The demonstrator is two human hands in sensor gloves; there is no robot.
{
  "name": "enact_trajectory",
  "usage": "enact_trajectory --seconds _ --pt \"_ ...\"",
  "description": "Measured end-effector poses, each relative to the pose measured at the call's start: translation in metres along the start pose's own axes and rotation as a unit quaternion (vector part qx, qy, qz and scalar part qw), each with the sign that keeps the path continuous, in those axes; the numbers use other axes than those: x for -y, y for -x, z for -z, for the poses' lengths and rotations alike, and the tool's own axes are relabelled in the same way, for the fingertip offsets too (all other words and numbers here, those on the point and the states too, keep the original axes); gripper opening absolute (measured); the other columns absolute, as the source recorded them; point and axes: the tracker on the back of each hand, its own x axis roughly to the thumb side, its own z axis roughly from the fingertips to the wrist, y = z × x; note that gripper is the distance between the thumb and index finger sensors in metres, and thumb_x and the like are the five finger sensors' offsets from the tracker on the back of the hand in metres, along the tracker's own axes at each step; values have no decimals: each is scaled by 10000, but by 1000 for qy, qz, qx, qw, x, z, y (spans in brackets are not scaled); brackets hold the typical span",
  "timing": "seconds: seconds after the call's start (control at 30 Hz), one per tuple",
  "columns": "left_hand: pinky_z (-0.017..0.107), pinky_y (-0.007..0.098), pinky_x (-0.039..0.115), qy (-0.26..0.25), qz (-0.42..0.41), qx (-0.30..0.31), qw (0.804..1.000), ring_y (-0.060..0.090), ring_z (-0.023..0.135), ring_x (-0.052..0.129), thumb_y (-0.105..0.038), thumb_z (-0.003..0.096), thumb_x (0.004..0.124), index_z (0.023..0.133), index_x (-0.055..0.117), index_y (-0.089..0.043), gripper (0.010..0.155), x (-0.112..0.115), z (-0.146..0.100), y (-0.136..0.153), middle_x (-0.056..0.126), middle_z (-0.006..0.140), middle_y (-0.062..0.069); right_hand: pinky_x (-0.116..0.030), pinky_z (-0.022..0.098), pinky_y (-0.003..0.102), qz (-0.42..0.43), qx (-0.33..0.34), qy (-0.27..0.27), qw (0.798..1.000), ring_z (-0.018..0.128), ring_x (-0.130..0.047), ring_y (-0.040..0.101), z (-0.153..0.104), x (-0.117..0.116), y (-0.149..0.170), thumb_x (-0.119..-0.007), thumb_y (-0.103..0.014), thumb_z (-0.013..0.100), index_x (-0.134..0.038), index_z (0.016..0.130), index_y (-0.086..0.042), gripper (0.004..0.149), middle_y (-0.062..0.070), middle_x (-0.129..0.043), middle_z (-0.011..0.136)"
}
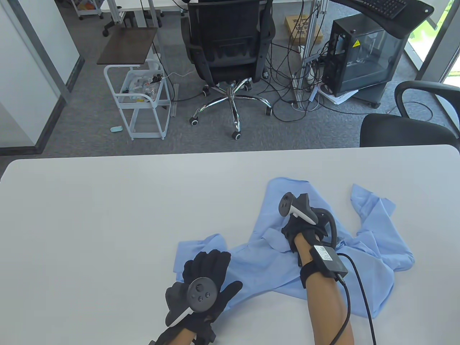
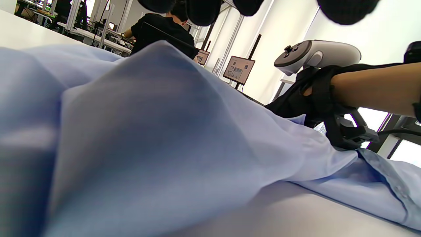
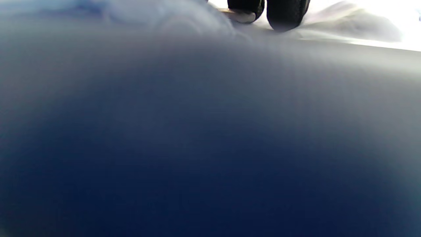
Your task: Remove long-sleeve shirt from gray hanger
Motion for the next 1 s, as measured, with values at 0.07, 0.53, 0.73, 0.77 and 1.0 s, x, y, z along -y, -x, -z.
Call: enact_trajectory --seconds 0.07,0.53,0.73,0.77,1.0 --pt "785 702 263 4 -3 2 1000 525 1142 380 -722 492 598 1178 374 -305 834 2 0 -1 410 1245 94 -315 716 819 10 -5 -1 1000 1037 -529 576 2 2 1 -858 -476 564 -369 1183 -178 844 261 -417 1184" --pt "789 701 260 -17 0 27 999 513 1150 387 -720 492 598 1176 368 -311 830 -4 -3 -10 423 1244 78 -615 664 701 65 32 154 985 760 -803 304 -58 34 30 -920 -603 480 -540 1091 -106 874 155 -607 967" --pt "798 688 302 -90 -33 68 993 473 1146 472 -710 487 610 1167 384 -312 819 -10 -7 -18 510 1215 47 -838 560 498 90 131 319 934 383 -932 47 -136 59 53 -991 -561 421 -819 735 -238 482 -71 -825 540" --pt "800 687 300 -94 -33 72 992 466 1149 473 -710 486 609 1166 382 -316 818 -10 -7 -19 514 1214 41 -854 545 474 97 151 335 925 343 -928 31 -149 59 56 -991 -564 419 -836 709 -239 462 -83 -829 504" --pt "798 688 291 -86 -9 90 992 476 1149 455 -709 487 612 1170 348 -314 832 -5 -8 -30 489 1221 50 -945 365 315 152 267 462 832 97 -864 -61 -207 43 81 -979 -545 431 -925 595 -207 380 -176 -823 279"
